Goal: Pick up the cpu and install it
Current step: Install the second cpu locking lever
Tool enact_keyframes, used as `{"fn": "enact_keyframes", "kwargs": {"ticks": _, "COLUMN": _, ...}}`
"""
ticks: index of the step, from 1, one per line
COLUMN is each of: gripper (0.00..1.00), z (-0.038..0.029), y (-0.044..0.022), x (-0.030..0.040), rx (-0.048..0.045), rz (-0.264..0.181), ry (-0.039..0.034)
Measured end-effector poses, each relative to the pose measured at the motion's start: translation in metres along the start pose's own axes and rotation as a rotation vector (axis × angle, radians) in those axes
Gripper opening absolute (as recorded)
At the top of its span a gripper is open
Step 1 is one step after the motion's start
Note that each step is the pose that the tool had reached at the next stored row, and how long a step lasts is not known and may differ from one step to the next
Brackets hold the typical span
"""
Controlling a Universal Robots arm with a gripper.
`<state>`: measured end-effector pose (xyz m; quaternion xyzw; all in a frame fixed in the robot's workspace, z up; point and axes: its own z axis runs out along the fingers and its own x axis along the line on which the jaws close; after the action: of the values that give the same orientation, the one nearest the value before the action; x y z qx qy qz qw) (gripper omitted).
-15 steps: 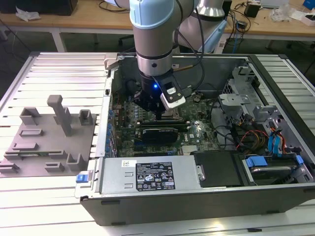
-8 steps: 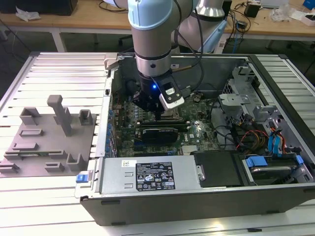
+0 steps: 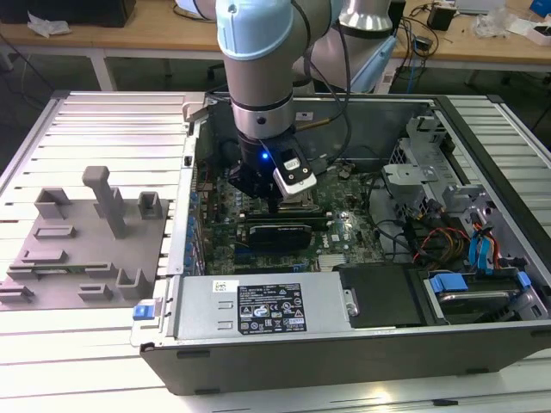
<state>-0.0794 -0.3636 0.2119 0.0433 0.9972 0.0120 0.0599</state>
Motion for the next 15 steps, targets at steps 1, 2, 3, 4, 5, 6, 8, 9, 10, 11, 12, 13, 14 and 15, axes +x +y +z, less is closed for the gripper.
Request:
{"fn": "enact_keyframes", "kwargs": {"ticks": 1, "gripper": 0.11, "z": 0.0005, "y": -0.0001, "x": 0.0014, "rx": -0.0016, "rz": 0.0, "ry": -0.0007}}
{"fn": "enact_keyframes", "kwargs": {"ticks": 2, "gripper": 0.11, "z": 0.0009, "y": -0.0003, "x": 0.0028, "rx": -0.0027, "rz": 0.0, "ry": -0.0016}}
{"fn": "enact_keyframes", "kwargs": {"ticks": 3, "gripper": 0.11, "z": 0.0011, "y": -0.0003, "x": 0.0036, "rx": -0.0034, "rz": 0.0, "ry": -0.0021}}
{"fn": "enact_keyframes", "kwargs": {"ticks": 4, "gripper": 0.11, "z": 0.0013, "y": -0.0004, "x": 0.0042, "rx": -0.0037, "rz": 0.0, "ry": -0.0024}}
{"fn": "enact_keyframes", "kwargs": {"ticks": 5, "gripper": 0.11, "z": 0.0013, "y": -0.0004, "x": 0.0042, "rx": -0.0037, "rz": 0.0, "ry": -0.0023}}
{"fn": "enact_keyframes", "kwargs": {"ticks": 6, "gripper": 0.11, "z": 0.0012, "y": -0.0004, "x": 0.0043, "rx": -0.0042, "rz": 0.0, "ry": -0.0022}}
{"fn": "enact_keyframes", "kwargs": {"ticks": 8, "gripper": 0.11, "z": 0.0013, "y": -0.0005, "x": 0.0045, "rx": -0.0099, "rz": 0.001, "ry": -0.0034}}
{"fn": "enact_keyframes", "kwargs": {"ticks": 9, "gripper": 0.11, "z": 0.0013, "y": -0.0005, "x": 0.0047, "rx": -0.0142, "rz": 0.001, "ry": -0.005}}
{"fn": "enact_keyframes", "kwargs": {"ticks": 10, "gripper": 0.11, "z": 0.0012, "y": -0.0005, "x": 0.0054, "rx": -0.0163, "rz": 0.002, "ry": -0.0063}}
{"fn": "enact_keyframes", "kwargs": {"ticks": 11, "gripper": 0.11, "z": 0.0012, "y": -0.0005, "x": 0.0061, "rx": -0.0177, "rz": 0.002, "ry": -0.0073}}
{"fn": "enact_keyframes", "kwargs": {"ticks": 12, "gripper": 0.11, "z": 0.0011, "y": -0.0007, "x": 0.0071, "rx": -0.0184, "rz": 0.002, "ry": -0.0082}}
{"fn": "enact_keyframes", "kwargs": {"ticks": 13, "gripper": 0.11, "z": 0.0011, "y": -0.0008, "x": 0.008, "rx": -0.0194, "rz": 0.002, "ry": -0.0095}}
{"fn": "enact_keyframes", "kwargs": {"ticks": 14, "gripper": 0.11, "z": 0.0011, "y": -0.0008, "x": 0.0088, "rx": -0.0222, "rz": 0.002, "ry": -0.0115}}
{"fn": "enact_keyframes", "kwargs": {"ticks": 15, "gripper": 0.11, "z": 0.0011, "y": -0.0009, "x": 0.0093, "rx": -0.0303, "rz": 0.003, "ry": -0.0148}}
